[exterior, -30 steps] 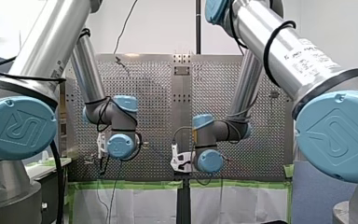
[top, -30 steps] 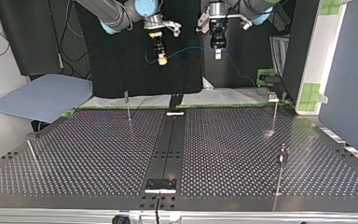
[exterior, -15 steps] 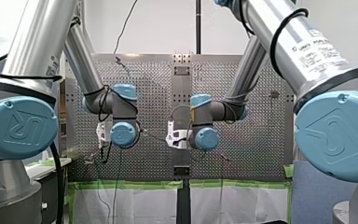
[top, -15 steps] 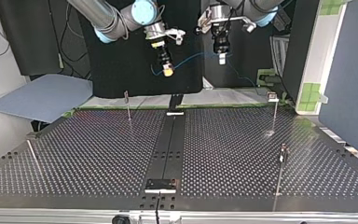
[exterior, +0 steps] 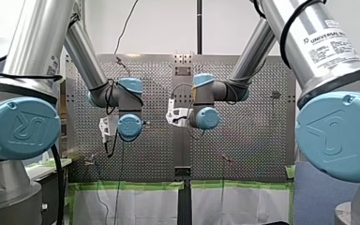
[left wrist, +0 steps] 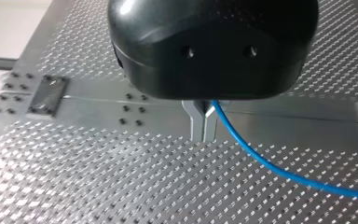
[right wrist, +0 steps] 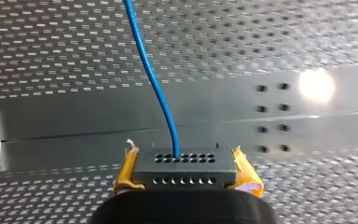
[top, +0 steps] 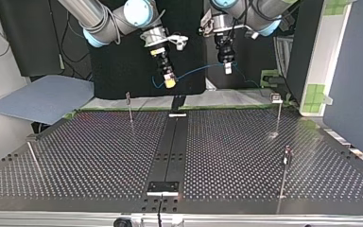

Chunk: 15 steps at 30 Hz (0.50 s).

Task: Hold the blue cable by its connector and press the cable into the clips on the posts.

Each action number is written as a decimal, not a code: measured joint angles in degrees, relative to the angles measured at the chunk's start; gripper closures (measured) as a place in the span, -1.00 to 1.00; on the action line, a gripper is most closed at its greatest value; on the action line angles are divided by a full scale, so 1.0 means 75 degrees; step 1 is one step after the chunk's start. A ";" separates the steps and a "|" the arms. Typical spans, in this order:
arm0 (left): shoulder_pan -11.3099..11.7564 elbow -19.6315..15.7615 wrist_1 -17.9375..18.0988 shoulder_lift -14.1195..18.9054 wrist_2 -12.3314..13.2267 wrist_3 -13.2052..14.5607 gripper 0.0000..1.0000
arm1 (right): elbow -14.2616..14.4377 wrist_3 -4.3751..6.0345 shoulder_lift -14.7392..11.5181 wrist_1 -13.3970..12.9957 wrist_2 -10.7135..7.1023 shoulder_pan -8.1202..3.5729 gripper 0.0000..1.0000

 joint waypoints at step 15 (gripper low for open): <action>0.0365 0.0347 -0.0862 0.0946 -0.0079 -0.0352 1.00 | -0.0504 0.0083 -0.0918 0.0342 -0.0331 -0.0272 1.00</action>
